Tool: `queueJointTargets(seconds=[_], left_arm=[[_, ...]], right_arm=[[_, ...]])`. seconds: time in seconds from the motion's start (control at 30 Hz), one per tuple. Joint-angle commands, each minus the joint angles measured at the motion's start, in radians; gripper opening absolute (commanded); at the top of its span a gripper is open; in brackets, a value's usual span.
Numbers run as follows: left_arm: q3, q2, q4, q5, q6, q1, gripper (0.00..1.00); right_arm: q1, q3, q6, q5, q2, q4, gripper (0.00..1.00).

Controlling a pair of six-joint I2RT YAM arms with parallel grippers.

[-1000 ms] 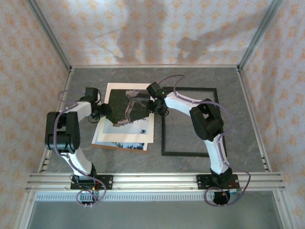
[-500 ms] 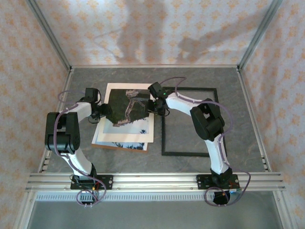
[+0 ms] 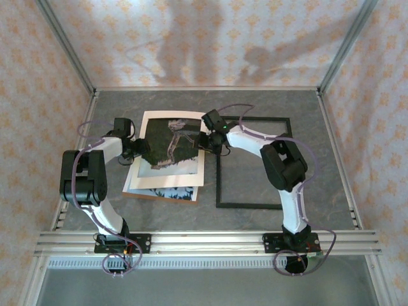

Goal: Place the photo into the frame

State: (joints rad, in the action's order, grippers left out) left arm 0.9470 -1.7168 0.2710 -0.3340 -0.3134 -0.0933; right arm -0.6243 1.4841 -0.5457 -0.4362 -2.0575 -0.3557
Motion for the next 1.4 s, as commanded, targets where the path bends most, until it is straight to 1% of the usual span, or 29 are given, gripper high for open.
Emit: queueJointTargets(seconds=[0.0, 0.2, 0.33, 0.5, 0.57, 0.67, 0.77, 0.87, 0.97, 1.07, 1.2, 1.33, 1.37], left_arm=[[-0.021, 0.014, 0.02, -0.017, -0.005, 0.007, 0.55], [-0.022, 0.016, 0.02, -0.017, -0.006, 0.008, 0.55], [-0.021, 0.014, 0.017, -0.018, -0.005, 0.009, 0.55], [-0.021, 0.013, 0.016, -0.022, -0.006, 0.01, 0.55], [-0.022, 0.013, 0.015, -0.023, -0.006, 0.011, 0.55], [-0.022, 0.014, 0.014, -0.022, -0.006, 0.01, 0.55], [-0.022, 0.013, 0.013, -0.025, -0.007, 0.012, 0.55], [-0.02, 0.012, 0.014, -0.026, -0.007, 0.013, 0.55], [-0.019, 0.011, 0.014, -0.025, -0.006, 0.015, 0.55], [-0.02, 0.012, 0.014, -0.024, -0.005, 0.017, 0.55], [-0.017, 0.016, 0.017, -0.024, -0.008, 0.016, 0.55], [-0.017, 0.032, 0.012, -0.024, -0.02, 0.018, 0.58], [-0.016, 0.039, 0.007, -0.023, -0.029, 0.018, 0.6]], right_arm=[[0.007, -0.035, -0.048, -0.029, 0.064, 0.089, 0.45], [0.012, -0.097, -0.156, -0.016, 0.107, 0.166, 0.48], [0.012, -0.16, -0.246, -0.019, 0.135, 0.284, 0.48], [0.012, -0.201, -0.295, -0.04, 0.135, 0.393, 0.48], [0.012, -0.21, -0.29, -0.056, 0.128, 0.427, 0.48], [0.012, -0.203, -0.236, -0.077, 0.114, 0.432, 0.47], [0.012, -0.188, -0.157, -0.086, 0.097, 0.402, 0.46], [0.011, -0.171, -0.081, -0.062, 0.083, 0.348, 0.43], [0.012, -0.147, -0.051, -0.041, 0.067, 0.309, 0.37], [0.011, -0.118, -0.063, -0.035, 0.039, 0.289, 0.27], [0.012, -0.09, -0.057, 0.012, 0.029, 0.234, 0.14], [0.012, -0.08, -0.02, 0.052, 0.051, 0.18, 0.01], [0.012, -0.079, -0.007, 0.056, 0.06, 0.167, 0.0]])
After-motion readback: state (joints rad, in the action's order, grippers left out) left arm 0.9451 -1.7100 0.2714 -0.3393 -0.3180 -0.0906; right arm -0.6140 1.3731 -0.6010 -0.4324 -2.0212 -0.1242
